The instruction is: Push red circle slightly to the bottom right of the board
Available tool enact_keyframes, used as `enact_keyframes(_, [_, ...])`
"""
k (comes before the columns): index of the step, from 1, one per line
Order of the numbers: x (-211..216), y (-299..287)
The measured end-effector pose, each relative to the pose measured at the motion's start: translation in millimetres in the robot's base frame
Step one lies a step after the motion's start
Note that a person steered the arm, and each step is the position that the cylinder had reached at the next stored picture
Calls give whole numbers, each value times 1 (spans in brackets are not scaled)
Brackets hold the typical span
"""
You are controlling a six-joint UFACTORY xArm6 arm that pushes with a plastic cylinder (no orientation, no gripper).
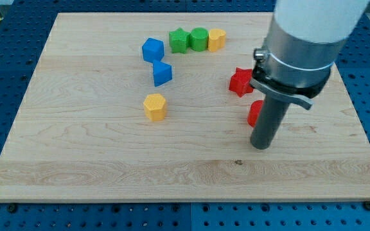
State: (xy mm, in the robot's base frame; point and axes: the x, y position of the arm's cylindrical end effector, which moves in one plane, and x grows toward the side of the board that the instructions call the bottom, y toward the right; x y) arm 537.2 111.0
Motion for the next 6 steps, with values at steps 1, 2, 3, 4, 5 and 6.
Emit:
enact_keyframes(1, [-12, -13])
enact_keyframes(2, [-30, -23])
enact_keyframes(3, [-46, -27])
enact_keyframes(4, [-19, -27])
enact_keyframes(5, [6, -26])
enact_keyframes(6, [6, -12])
